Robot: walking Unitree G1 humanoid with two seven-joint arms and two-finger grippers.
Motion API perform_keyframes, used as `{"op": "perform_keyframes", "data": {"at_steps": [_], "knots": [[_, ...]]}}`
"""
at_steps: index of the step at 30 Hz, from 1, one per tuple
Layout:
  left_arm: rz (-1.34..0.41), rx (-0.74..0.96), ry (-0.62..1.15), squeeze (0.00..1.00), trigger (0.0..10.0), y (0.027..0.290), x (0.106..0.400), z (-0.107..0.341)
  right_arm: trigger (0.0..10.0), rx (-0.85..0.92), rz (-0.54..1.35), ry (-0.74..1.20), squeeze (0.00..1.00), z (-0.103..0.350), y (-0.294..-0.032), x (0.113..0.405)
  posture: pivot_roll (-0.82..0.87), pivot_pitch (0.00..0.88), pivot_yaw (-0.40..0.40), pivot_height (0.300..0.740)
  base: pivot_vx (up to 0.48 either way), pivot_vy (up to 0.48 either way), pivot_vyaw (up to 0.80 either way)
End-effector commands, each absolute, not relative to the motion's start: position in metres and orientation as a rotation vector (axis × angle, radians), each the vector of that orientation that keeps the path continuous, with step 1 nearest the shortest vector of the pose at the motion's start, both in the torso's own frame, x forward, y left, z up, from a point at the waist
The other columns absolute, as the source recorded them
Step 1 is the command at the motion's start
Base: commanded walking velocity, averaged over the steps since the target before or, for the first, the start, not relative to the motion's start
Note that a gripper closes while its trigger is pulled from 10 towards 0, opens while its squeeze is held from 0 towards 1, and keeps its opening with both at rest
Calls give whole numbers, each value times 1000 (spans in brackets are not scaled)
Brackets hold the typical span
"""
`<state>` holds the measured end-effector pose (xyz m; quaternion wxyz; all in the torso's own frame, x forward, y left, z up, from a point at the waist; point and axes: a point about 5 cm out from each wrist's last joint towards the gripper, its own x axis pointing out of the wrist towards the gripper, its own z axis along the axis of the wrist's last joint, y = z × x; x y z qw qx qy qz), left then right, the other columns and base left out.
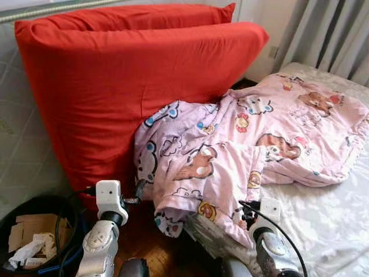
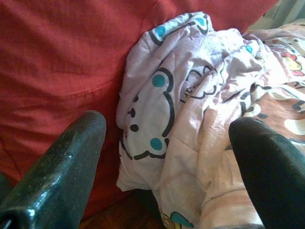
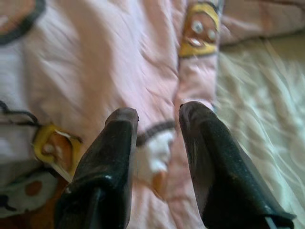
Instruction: Clean up the room
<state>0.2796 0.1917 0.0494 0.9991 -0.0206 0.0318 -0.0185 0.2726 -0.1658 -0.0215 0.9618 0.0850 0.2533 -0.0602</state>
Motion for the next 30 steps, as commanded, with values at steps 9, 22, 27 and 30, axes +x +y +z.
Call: {"op": "perform_keyframes", "data": {"at_steps": [9, 22, 27, 30], "knots": [[-45, -40, 63, 0, 10000, 192, 283, 53, 10000, 142, -68, 485, 0, -13, -157, 282, -11, 76, -56, 586, 144, 0, 0], [-40, -45, 57, 0, 10000, 190, 283, 53, 10000, 138, -52, 467, 0, -12, -154, 283, -31, 75, -61, 576, 0, 0, 0], [-42, -45, 57, 0, 10000, 190, 284, 54, 10000, 134, -41, 466, 0, -12, -152, 283, -29, 75, -53, 576, 0, 0, 0], [-46, -44, 59, 0, 10000, 190, 285, 53, 10000, 124, -25, 459, 0, -11, -150, 283, -28, 70, -45, 576, 0, 0, 0]]}}
